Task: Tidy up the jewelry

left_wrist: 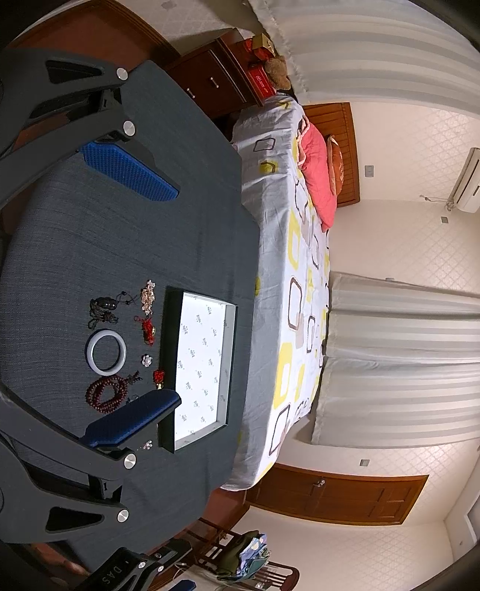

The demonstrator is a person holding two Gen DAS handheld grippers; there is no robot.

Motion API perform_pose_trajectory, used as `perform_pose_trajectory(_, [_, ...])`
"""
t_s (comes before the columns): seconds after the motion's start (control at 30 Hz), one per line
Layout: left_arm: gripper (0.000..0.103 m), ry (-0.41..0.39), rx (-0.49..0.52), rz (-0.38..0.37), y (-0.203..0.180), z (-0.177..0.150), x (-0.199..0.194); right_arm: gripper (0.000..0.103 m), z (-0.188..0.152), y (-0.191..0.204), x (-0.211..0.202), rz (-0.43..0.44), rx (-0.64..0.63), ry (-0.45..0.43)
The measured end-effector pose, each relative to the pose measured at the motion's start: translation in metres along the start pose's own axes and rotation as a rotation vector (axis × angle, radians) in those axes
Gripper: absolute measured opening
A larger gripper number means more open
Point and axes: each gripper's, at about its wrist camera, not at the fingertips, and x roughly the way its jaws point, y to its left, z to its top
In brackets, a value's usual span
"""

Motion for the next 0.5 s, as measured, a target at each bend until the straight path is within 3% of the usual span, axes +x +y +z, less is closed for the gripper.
perform_pose_trajectory(0.5, [0.099,0.000,0.000,0.000,0.0026,-0.0001,0.0029,0.097,-0.0010,0.0010,0.0004,-0.001,-0.002,-0.001])
